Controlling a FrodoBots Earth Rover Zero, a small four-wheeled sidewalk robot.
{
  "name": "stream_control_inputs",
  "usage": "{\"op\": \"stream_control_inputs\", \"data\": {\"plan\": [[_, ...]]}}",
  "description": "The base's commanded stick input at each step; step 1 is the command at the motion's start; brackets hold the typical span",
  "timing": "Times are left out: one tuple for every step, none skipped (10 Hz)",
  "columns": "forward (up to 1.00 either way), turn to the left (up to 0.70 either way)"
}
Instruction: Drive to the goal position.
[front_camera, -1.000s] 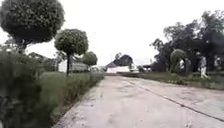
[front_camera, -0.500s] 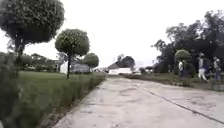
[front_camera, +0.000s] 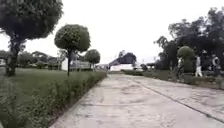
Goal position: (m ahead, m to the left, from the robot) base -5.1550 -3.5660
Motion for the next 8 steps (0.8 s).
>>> {"op": "stream_control_inputs", "data": {"plan": [[0.00, -0.50], [0.00, -0.50], [0.00, -0.50], [0.00, -0.50], [0.00, -0.50], [0.00, -0.50], [0.00, -0.50], [0.00, -0.50]]}}
